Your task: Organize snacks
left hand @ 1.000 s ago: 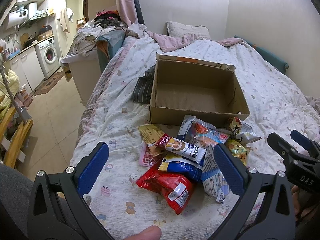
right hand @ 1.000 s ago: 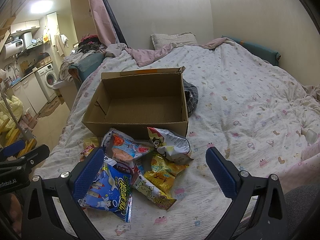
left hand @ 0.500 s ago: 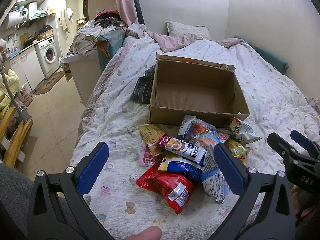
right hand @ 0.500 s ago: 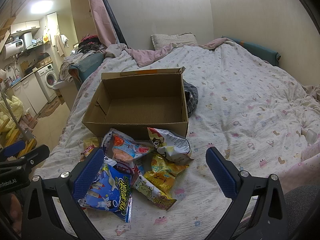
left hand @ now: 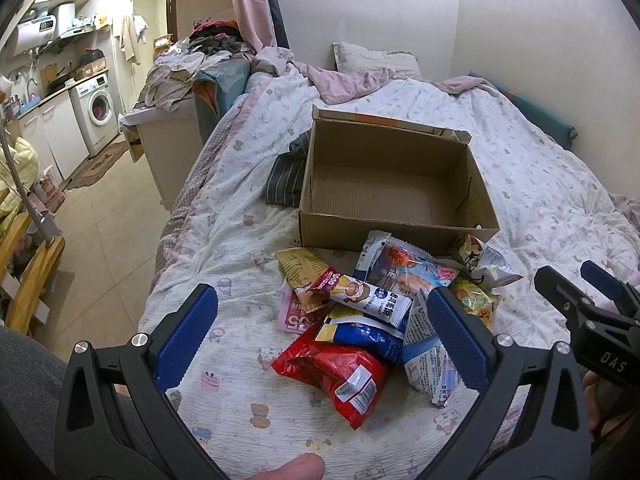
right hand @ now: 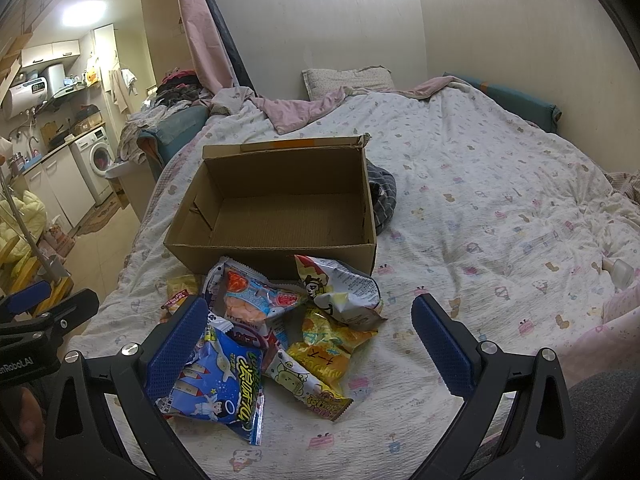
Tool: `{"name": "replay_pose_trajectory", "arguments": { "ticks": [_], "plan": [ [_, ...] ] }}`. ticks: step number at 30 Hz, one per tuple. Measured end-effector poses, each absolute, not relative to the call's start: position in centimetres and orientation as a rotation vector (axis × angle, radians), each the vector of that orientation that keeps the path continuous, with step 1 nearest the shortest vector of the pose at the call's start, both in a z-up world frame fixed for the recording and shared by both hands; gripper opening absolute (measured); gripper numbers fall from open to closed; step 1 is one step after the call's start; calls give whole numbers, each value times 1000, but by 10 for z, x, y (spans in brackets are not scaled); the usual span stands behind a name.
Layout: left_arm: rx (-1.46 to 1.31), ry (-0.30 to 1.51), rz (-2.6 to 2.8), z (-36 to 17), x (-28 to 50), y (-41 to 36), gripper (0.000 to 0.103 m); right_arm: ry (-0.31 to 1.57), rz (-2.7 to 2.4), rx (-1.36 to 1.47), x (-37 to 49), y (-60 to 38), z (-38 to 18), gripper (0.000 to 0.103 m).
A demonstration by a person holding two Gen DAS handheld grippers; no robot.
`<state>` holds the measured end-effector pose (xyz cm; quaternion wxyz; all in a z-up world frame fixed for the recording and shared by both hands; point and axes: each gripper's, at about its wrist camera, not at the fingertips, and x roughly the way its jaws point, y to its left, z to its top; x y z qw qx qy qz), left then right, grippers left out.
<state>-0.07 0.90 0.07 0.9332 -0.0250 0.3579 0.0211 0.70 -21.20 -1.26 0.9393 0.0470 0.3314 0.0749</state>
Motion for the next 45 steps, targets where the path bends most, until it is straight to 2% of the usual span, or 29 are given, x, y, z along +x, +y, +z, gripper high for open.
{"name": "replay_pose_trajectory", "arguments": {
  "ticks": [17,21,27,33,45],
  "plan": [
    [-58,742,45,-2,-1,9,103,693,148,90,8,-211,-10,103],
    [-91,774,36,-3,3,14,103,812,222,123,14,-211,-13,103],
    [-116,849,47,-9,16,22,103,1095,432,226,23,-204,-39,103],
    [-182,907,93,-14,25,41,103,1194,414,318,28,-204,-55,103],
    [-225,950,76,-14,31,48,103,1372,395,182,63,-139,-96,103]
  ]
}}
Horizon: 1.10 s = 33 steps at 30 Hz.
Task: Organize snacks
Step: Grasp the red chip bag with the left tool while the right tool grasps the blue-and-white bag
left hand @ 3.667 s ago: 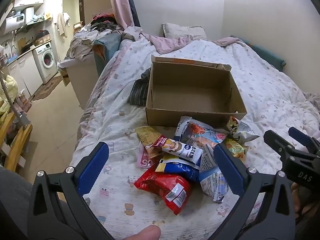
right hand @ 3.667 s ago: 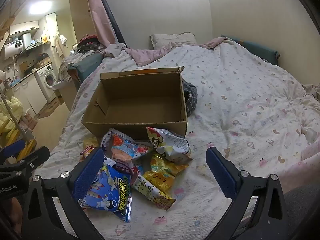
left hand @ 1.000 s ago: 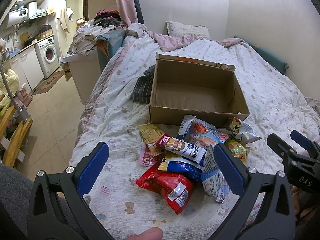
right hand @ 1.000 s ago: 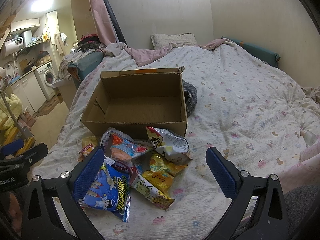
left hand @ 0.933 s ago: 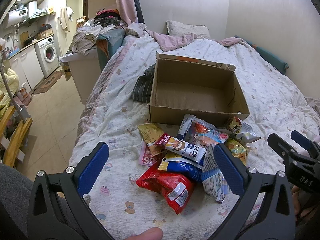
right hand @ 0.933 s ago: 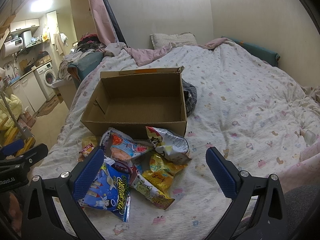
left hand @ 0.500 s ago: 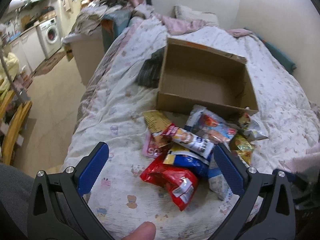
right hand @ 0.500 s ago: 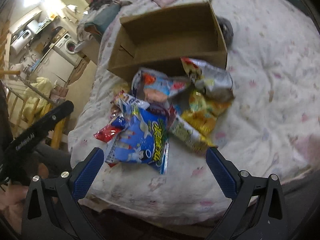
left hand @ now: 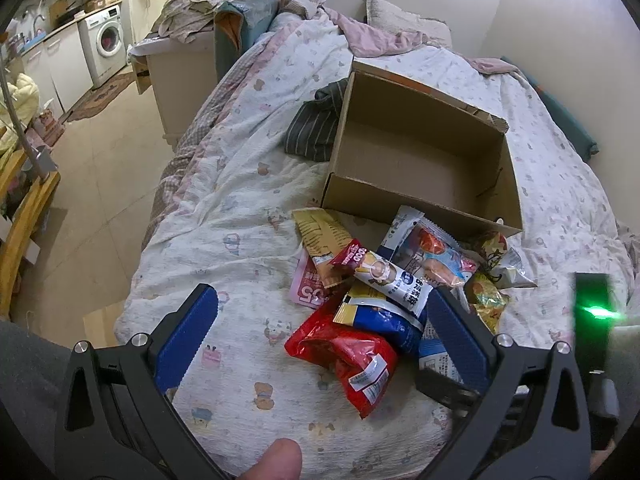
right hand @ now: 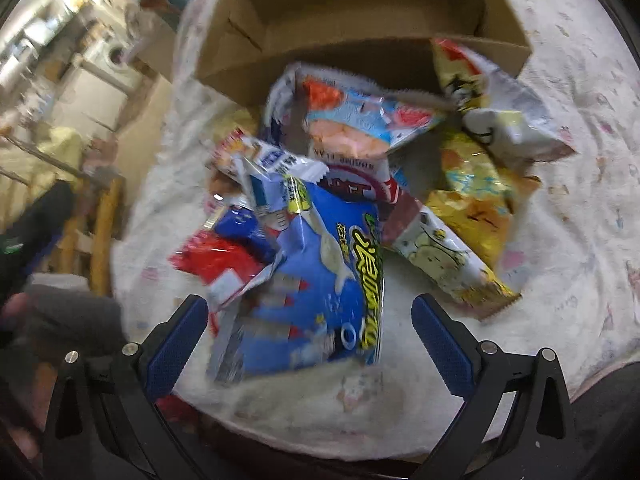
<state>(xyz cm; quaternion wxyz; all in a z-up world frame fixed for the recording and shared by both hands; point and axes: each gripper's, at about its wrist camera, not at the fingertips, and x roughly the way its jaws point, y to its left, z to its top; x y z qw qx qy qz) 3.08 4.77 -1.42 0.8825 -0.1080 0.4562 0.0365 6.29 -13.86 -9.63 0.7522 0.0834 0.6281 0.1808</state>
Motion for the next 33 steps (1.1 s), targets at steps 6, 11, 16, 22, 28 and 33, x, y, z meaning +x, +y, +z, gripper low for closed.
{"name": "replay_pose_trajectory", "arguments": {
  "ticks": [6,11,16,22,28,33],
  "plan": [
    [-234,962,88,-18,31,54,103,1424,309,60,74,-131,-118,56],
    [-232,995,97,-27,34,54,103,1405,350,106,68,-154,-106,41],
    [-283,1106,127,-51,44,61,103,1383,472,212,59,-185,-80,39],
    [-351,1257,85,-89,49,50,86,1213,630,302,57,-220,-47,39],
    [-388,1362,73,-125,56,24,82,1177,593,386,53,-235,-58,39],
    [-432,1378,105,-145,65,16,80,1175,577,424,54,-230,-65,39]
  ]
}}
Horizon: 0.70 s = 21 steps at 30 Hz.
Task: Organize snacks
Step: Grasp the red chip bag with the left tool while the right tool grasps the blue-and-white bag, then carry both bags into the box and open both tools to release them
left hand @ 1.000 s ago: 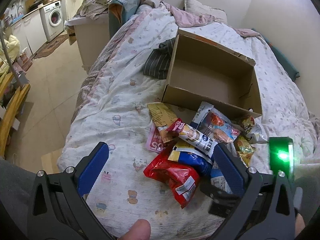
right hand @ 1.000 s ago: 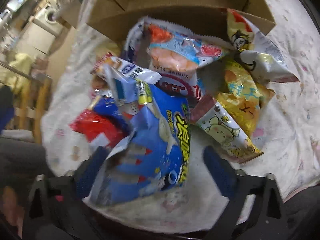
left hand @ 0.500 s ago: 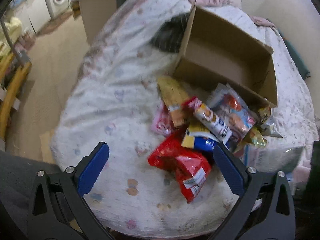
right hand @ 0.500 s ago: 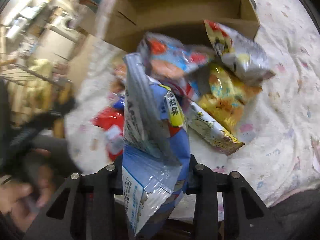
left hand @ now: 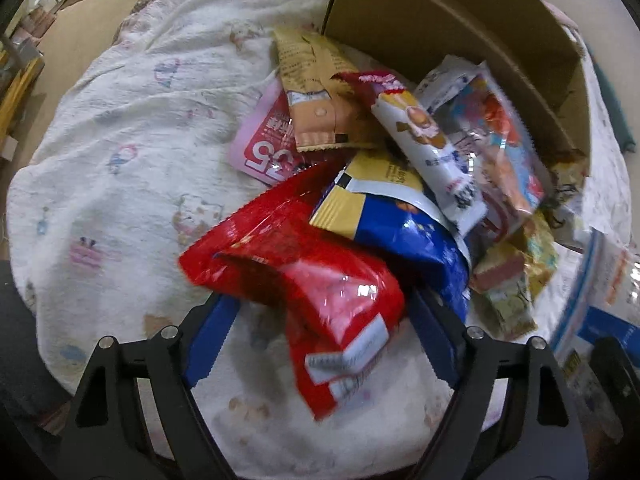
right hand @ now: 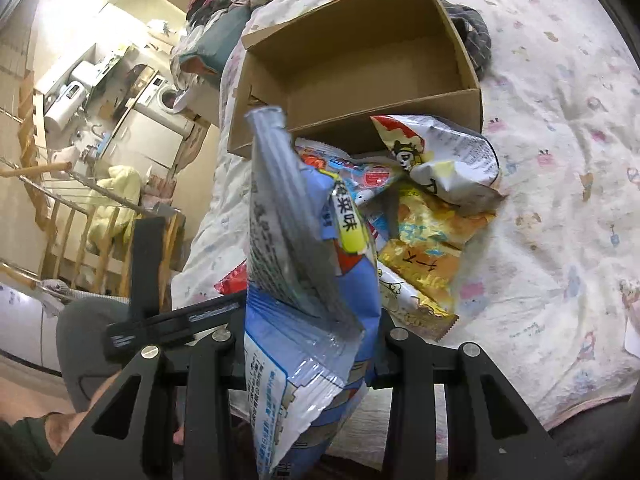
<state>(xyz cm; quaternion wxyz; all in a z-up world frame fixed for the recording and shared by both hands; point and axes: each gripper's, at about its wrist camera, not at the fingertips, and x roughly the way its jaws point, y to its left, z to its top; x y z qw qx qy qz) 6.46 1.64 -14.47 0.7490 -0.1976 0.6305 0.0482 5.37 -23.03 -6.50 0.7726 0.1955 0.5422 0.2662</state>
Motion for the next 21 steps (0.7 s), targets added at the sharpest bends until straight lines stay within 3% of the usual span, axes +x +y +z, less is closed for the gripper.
{"name": "replay_pose_trajectory", "arguments": {
  "ticks": [2,4,6,21],
  "plan": [
    [-470,1374,108,-149,65,18,68,1174,564,424,58,-229,-66,39],
    [-534,1349,96,-146,63,23,49,1170,549,434,59,-232,-64,39],
    [-545,1339,87,-142,58,25,45,1170,548,458,58,-239,-65,39],
    [-342,1164,15,-42,20,37,40,1128,547,473,59,-242,-53,39]
  ]
}}
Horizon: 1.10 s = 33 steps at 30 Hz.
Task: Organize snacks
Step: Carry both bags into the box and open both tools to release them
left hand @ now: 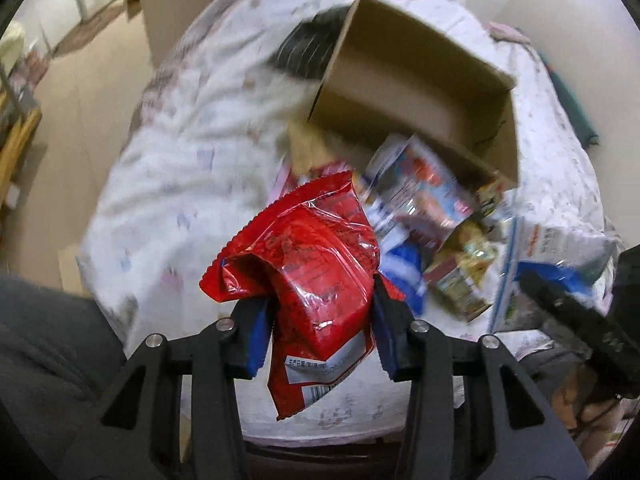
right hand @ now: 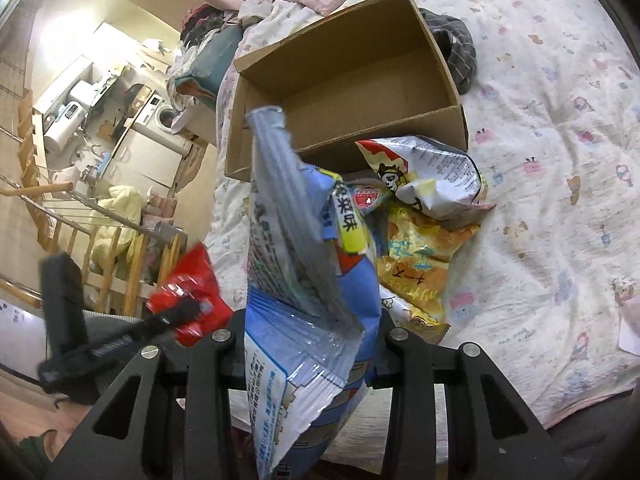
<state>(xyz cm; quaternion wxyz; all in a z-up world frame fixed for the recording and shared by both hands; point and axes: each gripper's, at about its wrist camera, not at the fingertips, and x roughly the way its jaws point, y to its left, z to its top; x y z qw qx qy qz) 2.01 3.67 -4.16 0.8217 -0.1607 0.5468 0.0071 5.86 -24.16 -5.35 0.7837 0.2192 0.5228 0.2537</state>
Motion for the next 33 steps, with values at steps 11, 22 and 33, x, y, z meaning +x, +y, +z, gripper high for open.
{"name": "replay_pose_trajectory", "arguments": {
  "ticks": [11,22,33],
  "plan": [
    [-176,1035,-83,22,74,12,40,1043,552,466,82,-254,-4,39],
    [-125,983,-105,46,148,2,40,987,532,483,158,-248,22,39],
    [-87,1055,-91,1,209,-12,40,1020,516,507,233,-220,-3,40]
  ]
}}
